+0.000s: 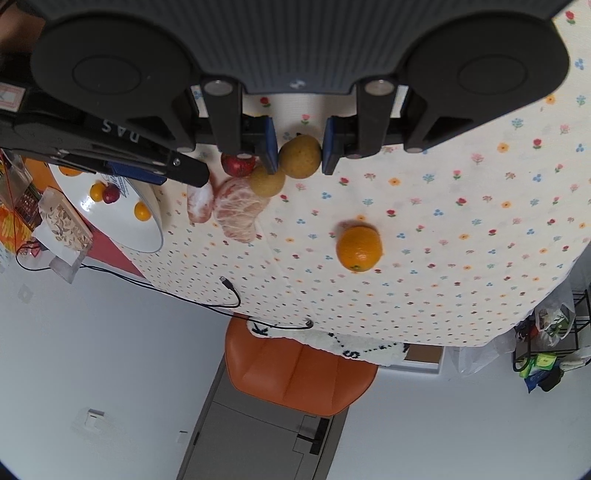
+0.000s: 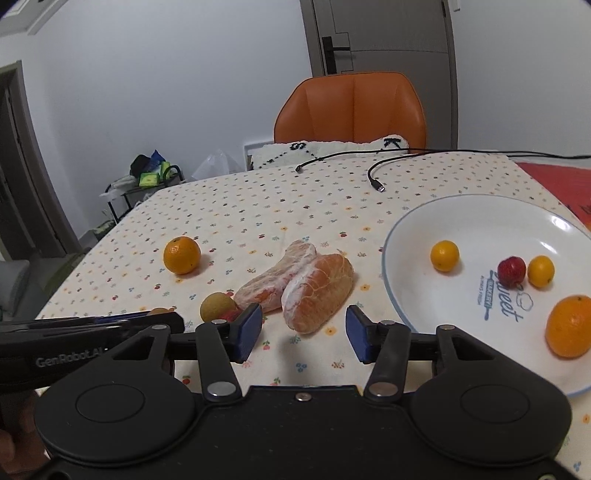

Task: Organize fruits
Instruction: 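Grasp a brown round fruit with the left gripper while the right grasps a netted pomelo piece, then carry the brown fruit and the pomelo piece over the white plate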

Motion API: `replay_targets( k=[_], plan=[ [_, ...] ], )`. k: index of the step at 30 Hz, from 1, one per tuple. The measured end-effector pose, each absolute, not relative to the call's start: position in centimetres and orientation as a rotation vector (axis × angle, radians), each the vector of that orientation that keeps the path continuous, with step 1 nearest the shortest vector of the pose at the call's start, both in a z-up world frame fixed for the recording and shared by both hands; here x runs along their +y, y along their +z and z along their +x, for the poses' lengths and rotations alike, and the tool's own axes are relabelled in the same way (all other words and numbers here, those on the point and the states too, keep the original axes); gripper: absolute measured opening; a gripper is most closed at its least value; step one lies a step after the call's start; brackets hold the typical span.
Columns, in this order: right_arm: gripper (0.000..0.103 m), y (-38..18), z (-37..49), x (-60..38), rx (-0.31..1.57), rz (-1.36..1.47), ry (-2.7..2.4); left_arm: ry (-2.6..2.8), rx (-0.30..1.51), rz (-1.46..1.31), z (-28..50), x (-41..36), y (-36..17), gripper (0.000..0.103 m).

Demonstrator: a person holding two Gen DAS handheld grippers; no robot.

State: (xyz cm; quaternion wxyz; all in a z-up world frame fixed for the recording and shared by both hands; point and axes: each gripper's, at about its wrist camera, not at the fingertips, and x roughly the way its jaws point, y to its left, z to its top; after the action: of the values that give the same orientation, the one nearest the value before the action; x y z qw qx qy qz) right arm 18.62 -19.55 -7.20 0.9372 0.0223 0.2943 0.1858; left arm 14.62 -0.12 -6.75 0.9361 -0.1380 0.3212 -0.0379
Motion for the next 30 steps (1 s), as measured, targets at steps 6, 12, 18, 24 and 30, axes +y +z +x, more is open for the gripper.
replay_targets(
  k=[6,12,18,24,30],
  plan=[
    [0.049,-7.3,19.4,-18.3,0.598,0.003,0.358,-0.069,0.654,-0.294,14.7,0.6,-6.7,0.023],
    [0.031,-7.7,20.1,-17.5,0.616,-0.043,0.324,-0.066,0.648,-0.301,14.5,1.0,-6.6,0.023],
    [0.025,-7.8,19.7,-18.2,0.594,-0.013,0.339,-0.059,0.642,-0.300,14.4,1.0,-6.4,0.023],
    [0.021,-7.3,19.0,-19.4,0.588,0.046,0.364,-0.064,0.633,-0.300,14.0,0.7,-6.2,0.023],
    [0.020,-6.8,18.0,-20.4,0.573,0.086,0.380,-0.071,0.624,-0.300,13.9,0.5,-5.9,0.023]
  ],
)
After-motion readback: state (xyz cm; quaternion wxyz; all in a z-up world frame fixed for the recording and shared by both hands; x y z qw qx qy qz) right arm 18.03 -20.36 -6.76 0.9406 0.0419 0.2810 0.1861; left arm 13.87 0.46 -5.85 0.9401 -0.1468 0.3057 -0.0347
